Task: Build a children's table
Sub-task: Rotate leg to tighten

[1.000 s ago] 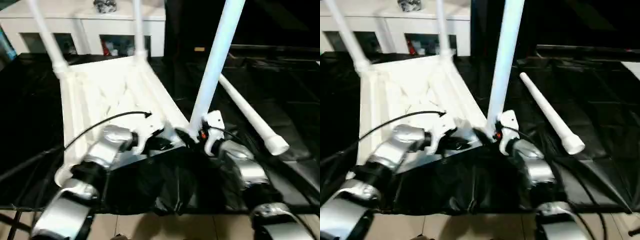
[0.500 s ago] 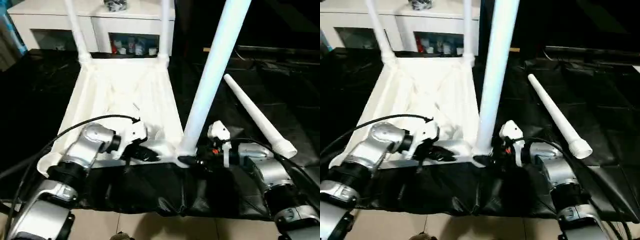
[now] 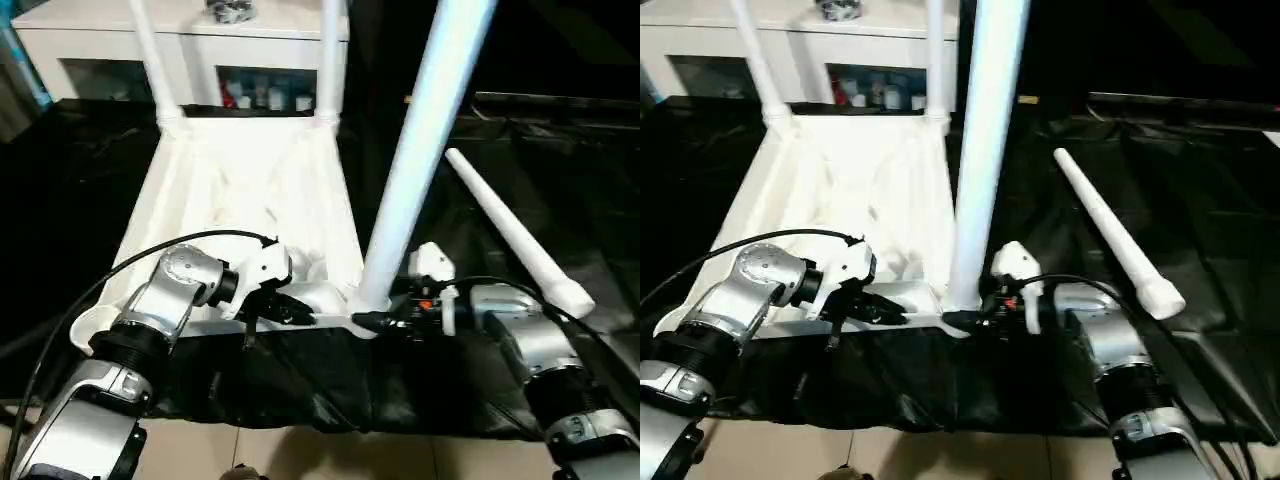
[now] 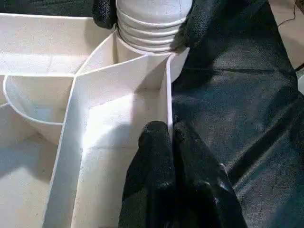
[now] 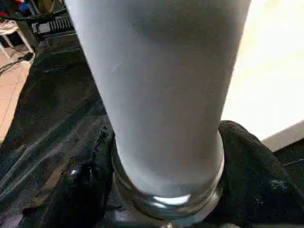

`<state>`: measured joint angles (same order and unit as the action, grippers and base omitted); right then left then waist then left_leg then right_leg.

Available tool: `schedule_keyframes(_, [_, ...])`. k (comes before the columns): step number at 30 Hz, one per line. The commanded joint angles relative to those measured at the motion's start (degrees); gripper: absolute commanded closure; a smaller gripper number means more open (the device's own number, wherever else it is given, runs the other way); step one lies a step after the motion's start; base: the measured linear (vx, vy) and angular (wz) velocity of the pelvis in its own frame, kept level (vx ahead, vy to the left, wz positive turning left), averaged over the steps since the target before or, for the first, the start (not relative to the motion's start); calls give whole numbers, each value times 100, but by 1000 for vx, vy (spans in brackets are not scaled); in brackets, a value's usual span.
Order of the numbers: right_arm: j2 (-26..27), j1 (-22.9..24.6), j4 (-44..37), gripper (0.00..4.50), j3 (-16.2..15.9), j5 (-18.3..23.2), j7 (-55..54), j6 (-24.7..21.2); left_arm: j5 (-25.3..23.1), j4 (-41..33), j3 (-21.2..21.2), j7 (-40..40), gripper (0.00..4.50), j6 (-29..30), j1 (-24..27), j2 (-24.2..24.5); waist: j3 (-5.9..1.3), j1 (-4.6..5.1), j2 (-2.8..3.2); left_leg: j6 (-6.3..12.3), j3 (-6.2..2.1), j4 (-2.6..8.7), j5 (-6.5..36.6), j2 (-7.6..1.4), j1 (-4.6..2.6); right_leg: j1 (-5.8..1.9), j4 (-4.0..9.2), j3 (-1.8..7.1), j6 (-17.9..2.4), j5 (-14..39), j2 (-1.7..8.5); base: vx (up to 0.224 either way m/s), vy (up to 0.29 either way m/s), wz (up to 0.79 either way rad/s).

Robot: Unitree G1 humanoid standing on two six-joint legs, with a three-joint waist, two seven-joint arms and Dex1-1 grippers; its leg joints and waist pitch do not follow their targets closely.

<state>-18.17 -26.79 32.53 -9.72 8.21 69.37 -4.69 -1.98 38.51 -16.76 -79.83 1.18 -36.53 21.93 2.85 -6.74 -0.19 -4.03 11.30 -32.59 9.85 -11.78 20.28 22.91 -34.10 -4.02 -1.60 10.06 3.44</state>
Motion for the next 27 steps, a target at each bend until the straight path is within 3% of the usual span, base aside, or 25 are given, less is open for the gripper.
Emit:
schedule_keyframes(1, [232, 103, -69, 161, -403, -128, 55, 21, 82, -271, -242, -159, 450, -83, 36, -198, -355, 3, 0, 210, -90, 324, 1243, -203, -59, -265, 408, 274, -1073, 1494, 480, 0, 0, 0])
schedule_keyframes(3, [276, 70, -36, 101, -350, -82, 46, -100, 79, -285, -247, -143, 450, -80, 57, -204, -351, 12, -14, 209, -92, 326, 1261, -191, -52, -274, 420, 273, -1028, 1618, 483, 0, 0, 0])
schedule_keyframes(10, [260, 48, 43, 58, -410, -205, -5, 32, 40, -226, -234, -73, 450, -87, 46, -231, -361, -10, 6, 205, -90, 325, 1230, -207, -62, -263, 396, 276, -1090, 1422, 477, 0, 0, 0])
schedule_keyframes(11, [276, 45, 59, 88, -404, -202, -14, 47, 41, -230, -226, -64, 450, -83, 48, -231, -355, -8, 2, 203, -91, 329, 1257, -202, -57, -266, 403, 274, -1071, 1472, 481, 0, 0, 0])
schedule_keyframes(14, [339, 49, 32, 86, -348, -110, 5, -126, 44, -233, -208, -41, 450, -67, 50, -232, -348, -4, 1, 185, -93, 331, 1309, -197, -66, -263, 430, 276, -1014, 1680, 491, 0, 0, 0])
schedule_keyframes(16, [360, 55, 33, 130, -332, -122, -8, -145, 36, -210, -203, -28, 450, -77, 44, -234, -353, -7, 19, 177, -93, 331, 1312, -203, -69, -257, 429, 279, -1015, 1661, 483, 0, 0, 0])
schedule_keyframes(21, [380, 65, 56, 167, -342, -130, -71, -104, 40, -190, -183, 14, 450, -52, 52, -247, -355, -3, 15, 170, -95, 332, 1305, -204, -65, -260, 415, 276, -1044, 1558, 481, 0, 0, 0])
schedule_keyframes(27, [454, 45, 162, 175, -251, -179, -375, -49, 40, -178, -115, 197, 450, 83, 51, -289, -349, 2, 13, 150, -99, 336, 1320, -197, -61, -263, 428, 275, -998, 1693, 488, 0, 0, 0])
